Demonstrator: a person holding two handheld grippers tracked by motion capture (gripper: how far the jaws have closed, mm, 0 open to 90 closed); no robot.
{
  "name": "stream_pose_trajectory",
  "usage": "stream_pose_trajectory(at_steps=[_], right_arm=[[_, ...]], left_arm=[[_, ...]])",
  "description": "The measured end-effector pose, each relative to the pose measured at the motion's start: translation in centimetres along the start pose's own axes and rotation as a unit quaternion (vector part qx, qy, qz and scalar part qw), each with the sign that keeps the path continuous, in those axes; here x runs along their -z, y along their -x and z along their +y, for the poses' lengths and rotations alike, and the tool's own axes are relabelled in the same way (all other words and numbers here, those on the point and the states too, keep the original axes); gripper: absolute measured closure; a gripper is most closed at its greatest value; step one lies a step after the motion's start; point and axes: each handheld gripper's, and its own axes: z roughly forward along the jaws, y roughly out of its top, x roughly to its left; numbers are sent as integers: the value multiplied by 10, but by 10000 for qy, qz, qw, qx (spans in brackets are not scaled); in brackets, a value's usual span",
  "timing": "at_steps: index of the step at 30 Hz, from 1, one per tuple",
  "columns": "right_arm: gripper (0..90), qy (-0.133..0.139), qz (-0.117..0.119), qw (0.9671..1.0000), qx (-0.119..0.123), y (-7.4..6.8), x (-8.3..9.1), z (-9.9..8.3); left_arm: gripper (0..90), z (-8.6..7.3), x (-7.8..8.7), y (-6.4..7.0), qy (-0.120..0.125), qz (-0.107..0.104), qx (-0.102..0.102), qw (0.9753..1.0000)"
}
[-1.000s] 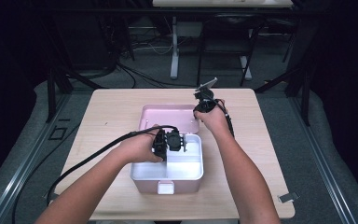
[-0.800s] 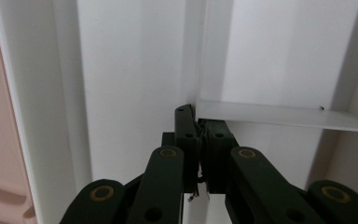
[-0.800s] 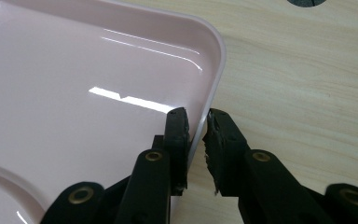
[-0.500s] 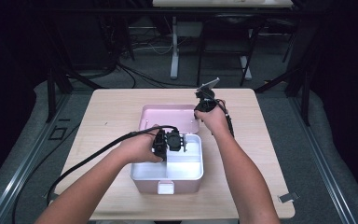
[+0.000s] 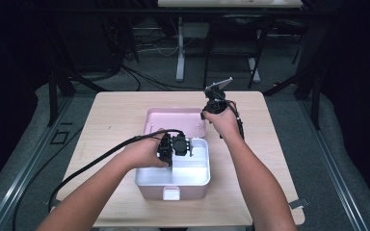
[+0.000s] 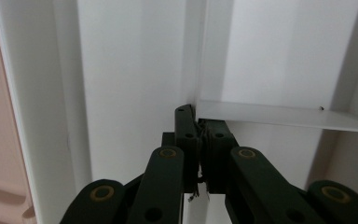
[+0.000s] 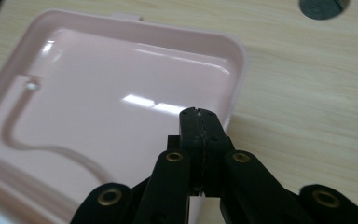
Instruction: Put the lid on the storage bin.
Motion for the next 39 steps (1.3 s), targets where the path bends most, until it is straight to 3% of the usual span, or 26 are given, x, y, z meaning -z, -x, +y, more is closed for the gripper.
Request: stream_pose_trajectory(at_steps=[2, 4, 7, 8, 11, 17, 19, 20, 23, 25, 31, 34, 37, 39], right_arm=[[900, 118, -131, 9997, 157, -7, 1, 0], [900, 63, -431, 9985, 328, -12, 2, 1], [858, 128, -587, 9977, 305, -13, 0, 2], [800, 85, -655, 9975, 242, -10, -6, 3], [786, -100, -796, 9966, 181, -6, -14, 3], [755, -287, -744, 9968, -3, 0, -24, 5], [755, -200, -761, 9969, -40, 0, -27, 5], [754, -337, -762, 9965, -52, 1, -27, 5], [755, -407, -669, 9968, -186, 4, -33, 4], [757, -316, -657, 9970, -273, 6, -37, 3], [746, -503, -519, 9965, -426, 13, -42, 3], [776, -542, -368, 9964, -535, 16, -44, 4], [813, -475, -381, 9967, -532, 17, -44, 3], [826, -449, -339, 9959, -706, 17, -41, 4]], left_arm=[[866, 0, 0, 0, -3, -1, -12, 10000], [866, 0, 0, 0, -6, 10, -15, 10000], [866, 0, 0, 0, -6, 6, -15, 10000], [866, 0, 0, 0, -3, 4, -14, 10000], [866, 0, 0, 0, -3, 2, -13, 10000], [866, 0, 0, 1, -5, 7, -13, 10000], [866, 0, 0, 0, -16, 17, -18, 10000], [866, 0, 0, 0, -9, 13, -14, 10000], [866, 0, 0, 0, -15, 11, -18, 10000], [866, 0, 0, 0, -7, 16, -13, 10000], [866, 0, 0, 0, -4, 7, -6, 10000], [867, 0, 0, 0, -5, 6, -2, 10000], [866, 0, 0, 0, 0, 9, 5, 10000], [866, 0, 0, 0, -18, 14, -6, 10000]])
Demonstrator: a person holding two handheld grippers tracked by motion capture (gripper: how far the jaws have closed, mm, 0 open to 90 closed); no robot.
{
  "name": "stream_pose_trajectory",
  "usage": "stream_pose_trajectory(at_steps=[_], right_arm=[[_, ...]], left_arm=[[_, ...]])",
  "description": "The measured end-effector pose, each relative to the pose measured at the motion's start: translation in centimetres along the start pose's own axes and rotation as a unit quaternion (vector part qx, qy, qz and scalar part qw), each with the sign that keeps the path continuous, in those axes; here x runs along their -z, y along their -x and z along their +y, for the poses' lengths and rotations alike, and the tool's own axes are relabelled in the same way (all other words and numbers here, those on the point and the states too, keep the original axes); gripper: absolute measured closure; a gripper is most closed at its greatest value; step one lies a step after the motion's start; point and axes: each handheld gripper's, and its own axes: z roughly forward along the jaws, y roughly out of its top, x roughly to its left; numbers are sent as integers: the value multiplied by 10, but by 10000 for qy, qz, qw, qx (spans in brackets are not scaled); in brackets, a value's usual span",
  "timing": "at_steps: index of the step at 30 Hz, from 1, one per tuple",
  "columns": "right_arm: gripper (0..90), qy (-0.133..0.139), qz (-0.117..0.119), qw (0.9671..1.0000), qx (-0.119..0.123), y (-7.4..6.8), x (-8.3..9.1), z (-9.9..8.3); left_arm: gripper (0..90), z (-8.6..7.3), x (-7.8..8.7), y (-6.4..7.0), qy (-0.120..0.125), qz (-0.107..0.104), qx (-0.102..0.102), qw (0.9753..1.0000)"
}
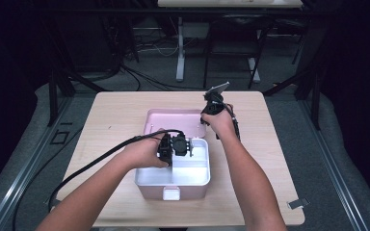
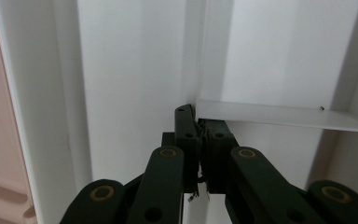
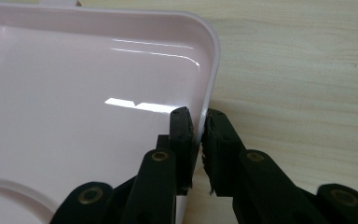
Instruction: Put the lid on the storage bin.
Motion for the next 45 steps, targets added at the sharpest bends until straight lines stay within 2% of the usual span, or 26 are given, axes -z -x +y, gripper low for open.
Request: stream_pose_trajectory(at_steps=[3, 4, 6, 15, 19, 22, 24, 25, 27, 28, 29, 30, 31, 32, 34, 35, 36, 37, 39, 40, 41, 44, 45], right_arm=[[833, -10, -17, 10000, 17, -1, 2, 0], [841, -32, -183, 9997, 138, -6, 5, 1], [848, -26, -297, 9993, 243, -9, 8, 1], [871, 467, -265, 9980, 343, -15, 31, -2], [875, 839, -284, 9945, 560, -20, 47, -7], [879, 1057, -190, 9922, 632, -22, 61, -11], [879, 1100, -134, 9917, 658, -22, 68, -13], [880, 1224, -68, 9897, 735, -23, 77, -18], [879, 1388, -35, 9870, 814, -24, 83, -24], [879, 1388, -35, 9870, 814, -24, 83, -24], [879, 1433, -43, 9851, 953, -27, 94, -32], [879, 1477, 67, 9838, 1009, -27, 96, -34], [879, 1600, -85, 9819, 1007, -29, 97, -36], [879, 1659, -55, 9808, 1021, -29, 98, -38], [879, 1655, -10, 9808, 1035, -29, 100, -39], [879, 1646, -61, 9810, 1029, -29, 101, -40], [878, 1564, 152, 9816, 1083, -27, 103, -40], [879, 1709, -89, 9797, 1048, -30, 101, -41], [880, 1727, 34, 9789, 1093, -30, 101, -41], [880, 1713, 50, 9792, 1085, -31, 101, -42], [881, 1772, 60, 9778, 1119, -32, 101, -42], [882, 1698, 21, 9785, 1174, -33, 103, -43], [882, 1711, 0, 9782, 1179, -34, 103, -43]], left_arm=[[867, 0, 0, 0, 3, 0, 5, 10000], [866, 0, 0, 0, 0, 2, 4, 10000], [867, 0, 0, 0, -1, 0, 4, 10000], [867, 0, 0, 0, -10, 2, -14, 10000], [866, 0, 0, 0, -6, 3, -14, 10000], [866, 0, 0, 0, -12, 1, -13, 10000], [866, 0, 0, 0, -12, 5, -13, 10000], [865, 0, 0, 1, 7, 21, -8, 10000], [864, 0, 0, 2, 7, 88, -12, 10000], [863, 0, 0, 2, 7, 88, -12, 10000], [862, 0, 0, 2, 8, 89, -13, 10000], [862, 0, 0, 2, 11, 72, -20, 10000], [859, -1, 0, 2, 24, 81, -6, 10000], [857, -1, 0, 2, 24, 81, -6, 10000], [842, -1, 1, 2, 22, 153, 4, 9999], [825, -2, 1, 3, 43, 196, 43, 9998], [804, -3, 1, 3, 67, 222, 60, 9997], [776, -4, 1, 3, 110, 220, 113, 9996], [763, -8, 2, 4, 171, 211, 150, 9995], [758, -10, 4, 4, 289, 193, 194, 9992], [756, -13, 7, 3, 369, 181, 249, 9988], [720, -24, 17, 3, 673, 233, 489, 9963], [707, -26, 19, 3, 678, 268, 523, 9960]])
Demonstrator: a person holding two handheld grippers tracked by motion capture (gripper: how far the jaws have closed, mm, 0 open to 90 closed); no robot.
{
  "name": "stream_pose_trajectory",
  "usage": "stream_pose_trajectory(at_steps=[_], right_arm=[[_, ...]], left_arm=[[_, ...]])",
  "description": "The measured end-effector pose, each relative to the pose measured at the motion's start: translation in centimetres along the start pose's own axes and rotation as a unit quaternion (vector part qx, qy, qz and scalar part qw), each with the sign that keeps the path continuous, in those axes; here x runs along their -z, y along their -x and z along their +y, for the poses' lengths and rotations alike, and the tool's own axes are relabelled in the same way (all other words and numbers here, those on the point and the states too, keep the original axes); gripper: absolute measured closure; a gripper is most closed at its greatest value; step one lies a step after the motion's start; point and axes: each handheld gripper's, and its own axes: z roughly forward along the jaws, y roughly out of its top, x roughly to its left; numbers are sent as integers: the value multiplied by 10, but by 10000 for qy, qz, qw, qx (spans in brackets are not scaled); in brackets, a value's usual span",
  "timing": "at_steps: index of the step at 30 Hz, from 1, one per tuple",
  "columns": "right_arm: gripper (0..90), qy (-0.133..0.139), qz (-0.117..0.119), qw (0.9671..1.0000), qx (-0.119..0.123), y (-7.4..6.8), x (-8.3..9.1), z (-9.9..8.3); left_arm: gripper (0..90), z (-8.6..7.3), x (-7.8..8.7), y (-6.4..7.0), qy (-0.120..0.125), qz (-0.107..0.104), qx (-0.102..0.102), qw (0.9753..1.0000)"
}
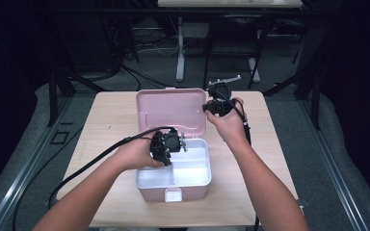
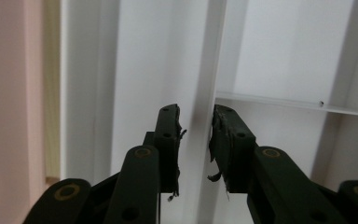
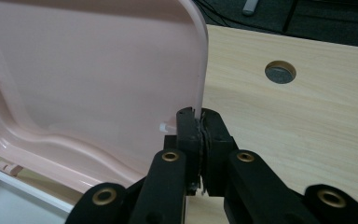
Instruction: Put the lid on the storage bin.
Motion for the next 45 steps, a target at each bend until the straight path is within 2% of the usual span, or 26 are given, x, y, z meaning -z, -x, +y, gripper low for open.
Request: stream_pose_trajectory(at_steps=[4, 8, 9, 10, 11, 12, 13, 14, 15, 16, 17, 18, 21, 22, 23, 26, 30, 31, 35, 38, 39, 40, 42, 43, 44, 45], right_arm=[[883, 11, -18, 10000, -32, 0, 0, 0], [883, 14, -50, 9999, -87, 2, 2, -2], [883, -22, 72, 10000, -65, 3, 3, -1], [884, -3, -55, 9999, -92, 3, 3, -2], [884, -22, 22, 10000, -88, 4, 4, -2], [884, 18, -78, 9999, -135, 4, 5, -3], [884, 35, -76, 9999, -118, 5, 5, -3], [883, 69, -62, 9998, -148, 6, 5, -4], [884, 20, -94, 9998, -144, 6, 7, -4], [883, 11, 38, 9999, -153, 7, 8, -5], [884, 61, -91, 9999, -125, 7, 8, -6], [883, 43, 50, 9999, -123, 8, 9, -6], [883, 69, 54, 9999, -120, 8, 10, -7], [883, 127, -48, 9998, -135, 6, 9, -7], [883, 67, 44, 9999, -123, 7, 10, -7], [883, 97, -19, 9999, -112, 7, 10, -8], [882, 151, -80, 9998, -119, 6, 10, -8], [882, 98, 56, 9999, -118, 7, 11, -8], [881, 230, -27, 9996, -146, 7, 9, -9], [880, 160, 41, 9998, -131, 8, 11, -10], [880, 160, 41, 9998, -131, 8, 11, -10], [880, 234, -32, 9996, -176, 8, 10, -11], [880, 215, -26, 9996, -173, 9, 11, -11], [880, 226, -19, 9996, -176, 9, 11, -12], [880, 218, -27, 9996, -166, 9, 11, -12], [880, 259, -3, 9995, -172, 9, 11, -12]], left_arm=[[689, -12, 12, 1, 292, 240, 201, 9991], [682, -29, 23, -6, 625, 446, 629, 9951], [678, -33, 25, -8, 769, 432, 803, 9929], [673, -38, 27, -11, 880, 443, 931, 9908], [674, -44, 29, -14, 1011, 462, 1130, 9874], [674, -47, 30, -16, 1078, 459, 1231, 9855], [674, -47, 30, -16, 1078, 459, 1231, 9855], [673, -52, 32, -20, 1149, 480, 1366, 9828], [669, -60, 33, -25, 1349, 520, 1626, 9760], [669, -60, 33, -25, 1349, 520, 1626, 9760], [669, -66, 32, -31, 1552, 612, 1940, 9667], [668, -68, 32, -32, 1602, 676, 2027, 9637], [656, -77, 31, -40, 1910, 770, 2505, 9460], [652, -80, 31, -42, 1969, 830, 2631, 9408], [668, -83, 31, -45, 2046, 866, 2755, 9353], [675, -90, 30, -51, 2193, 965, 3023, 9226], [673, -97, 31, -58, 2330, 1094, 3252, 9099], [674, -99, 31, -59, 2441, 1078, 3342, 9039], [675, -102, 30, -65, 2622, 1146, 3579, 8888], [675, -102, 31, -69, 2812, 1095, 3695, 8789], [674, -102, 31, -69, 2812, 1095, 3695, 8789], [671, -102, 33, -70, 2931, 1116, 3757, 8721], [668, -103, 37, -70, 2955, 1292, 3767, 8684], [667, -103, 37, -70, 2955, 1292, 3767, 8684], [665, -103, 39, -70, 2925, 1451, 3822, 8645], [663, -104, 40, -71, 2908, 1523, 3844, 8628]])
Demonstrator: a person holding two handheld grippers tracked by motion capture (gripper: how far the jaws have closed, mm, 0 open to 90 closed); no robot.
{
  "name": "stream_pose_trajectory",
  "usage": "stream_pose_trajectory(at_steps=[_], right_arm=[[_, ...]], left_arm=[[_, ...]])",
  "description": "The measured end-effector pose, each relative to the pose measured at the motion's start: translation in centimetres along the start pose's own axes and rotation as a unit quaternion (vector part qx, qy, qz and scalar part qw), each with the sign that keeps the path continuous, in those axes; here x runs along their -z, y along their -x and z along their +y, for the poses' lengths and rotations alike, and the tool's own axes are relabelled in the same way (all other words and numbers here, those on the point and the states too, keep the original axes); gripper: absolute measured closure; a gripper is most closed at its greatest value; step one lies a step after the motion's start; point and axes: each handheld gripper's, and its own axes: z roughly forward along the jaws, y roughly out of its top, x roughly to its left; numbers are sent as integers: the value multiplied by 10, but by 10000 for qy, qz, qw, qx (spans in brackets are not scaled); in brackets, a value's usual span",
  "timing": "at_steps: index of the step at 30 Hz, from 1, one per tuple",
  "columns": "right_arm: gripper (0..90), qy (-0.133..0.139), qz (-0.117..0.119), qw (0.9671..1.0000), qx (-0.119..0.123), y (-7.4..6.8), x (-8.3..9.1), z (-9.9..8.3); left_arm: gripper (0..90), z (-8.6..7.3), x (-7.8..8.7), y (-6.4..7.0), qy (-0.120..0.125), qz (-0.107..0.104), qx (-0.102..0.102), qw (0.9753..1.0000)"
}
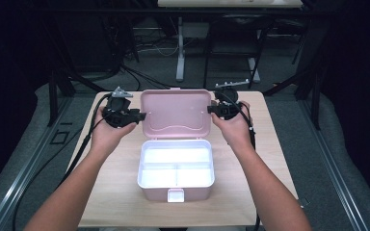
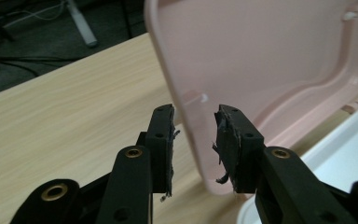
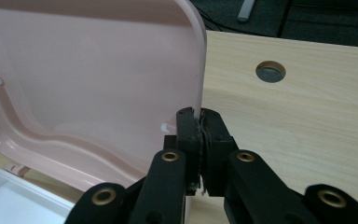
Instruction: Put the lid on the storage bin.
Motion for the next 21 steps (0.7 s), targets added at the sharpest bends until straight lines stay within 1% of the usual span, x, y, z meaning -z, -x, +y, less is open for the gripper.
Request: stream_pose_trajectory(at_steps=[3, 4, 6, 7, 8, 9, 10, 11, 12, 13, 14, 15, 16, 17, 18, 20, 21], right_arm=[[880, 21, -17, 10000, 14, 0, 1, -1], [880, 63, -3, 10000, 3, 0, 0, -1], [880, 41, -14, 10000, 17, -1, 2, -2], [880, 48, -17, 10000, 29, -1, 2, -2], [880, 61, -17, 10000, 35, -1, 2, -2], [880, 15, -24, 10000, 50, -1, 3, -2], [880, 77, -5, 10000, 42, -1, 3, -2], [879, 51, -15, 10000, 47, -1, 4, -2], [879, 99, -36, 9999, 56, -2, 3, -3], [878, 69, -11, 10000, 64, -2, 5, -3], [876, 32, 125, 9999, 88, -1, 6, -3], [873, 55, 72, 9999, 116, -2, 7, -4], [870, 146, 28, 9998, 140, -2, 6, -5], [867, 127, 12, 9997, 186, -2, 7, -5], [866, 211, 58, 9996, 198, -1, 5, -5], [862, 164, 123, 9997, 150, 0, 6, -5], [862, 132, 225, 9995, 155, 2, 5, -5]], left_arm=[[660, 2, -2, -3, 10, 82, 59, 9999], [660, 2, -4, -4, 36, 79, 84, 9999], [663, 3, -6, -5, 67, 50, 120, 9999], [666, 4, -9, -5, 111, -30, 150, 9998], [665, 4, -11, -4, 75, -79, 159, 9998], [666, 5, -14, -4, 97, -129, 182, 9997], [676, 5, -15, -4, 145, -145, 192, 9996], [692, 5, -16, -4, 147, -121, 190, 9996], [716, 5, -18, -4, 169, -90, 179, 9997], [741, 5, -19, -5, 174, -84, 159, 9997], [740, 5, -19, -6, 168, -97, 152, 9997], [740, 5, -19, -6, 164, -105, 133, 9997], [743, 5, -18, -6, 186, -68, 54, 9998], [771, 6, -17, -7, 223, -28, 17, 9997], [780, 6, -17, -7, 217, -50, 12, 9998], [780, 6, -17, -7, 219, -20, -9, 9998], [780, 6, -17, -7, 211, -11, -18, 9998]])
